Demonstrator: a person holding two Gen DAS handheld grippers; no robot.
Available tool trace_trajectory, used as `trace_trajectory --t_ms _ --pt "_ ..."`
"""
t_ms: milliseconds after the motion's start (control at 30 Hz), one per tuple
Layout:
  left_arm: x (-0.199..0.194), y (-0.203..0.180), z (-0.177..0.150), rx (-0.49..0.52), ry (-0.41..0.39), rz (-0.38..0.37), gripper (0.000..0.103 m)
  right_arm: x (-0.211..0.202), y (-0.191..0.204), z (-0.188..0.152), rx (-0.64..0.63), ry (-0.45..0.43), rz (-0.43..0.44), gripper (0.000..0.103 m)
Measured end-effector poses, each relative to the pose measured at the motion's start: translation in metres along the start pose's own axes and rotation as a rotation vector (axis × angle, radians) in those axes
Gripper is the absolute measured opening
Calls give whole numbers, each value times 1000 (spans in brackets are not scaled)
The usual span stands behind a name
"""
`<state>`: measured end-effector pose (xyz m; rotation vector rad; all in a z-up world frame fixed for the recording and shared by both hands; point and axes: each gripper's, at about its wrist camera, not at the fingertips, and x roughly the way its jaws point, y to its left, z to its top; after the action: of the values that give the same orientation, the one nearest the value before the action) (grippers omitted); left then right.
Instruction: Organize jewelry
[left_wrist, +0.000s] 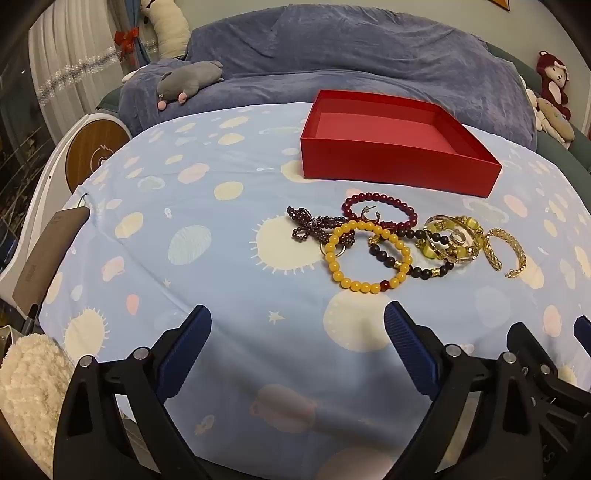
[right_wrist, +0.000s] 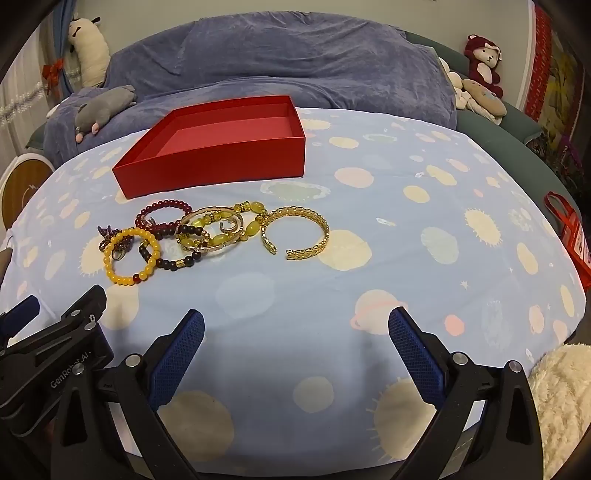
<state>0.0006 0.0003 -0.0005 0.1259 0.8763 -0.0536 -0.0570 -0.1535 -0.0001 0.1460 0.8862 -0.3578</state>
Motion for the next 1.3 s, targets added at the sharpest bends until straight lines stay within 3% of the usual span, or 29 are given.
trace_trajectory --t_ms 1300 --pt "-4 4 0 -7 -16 -4 90 -6 3 -1 3 -21 -1 96"
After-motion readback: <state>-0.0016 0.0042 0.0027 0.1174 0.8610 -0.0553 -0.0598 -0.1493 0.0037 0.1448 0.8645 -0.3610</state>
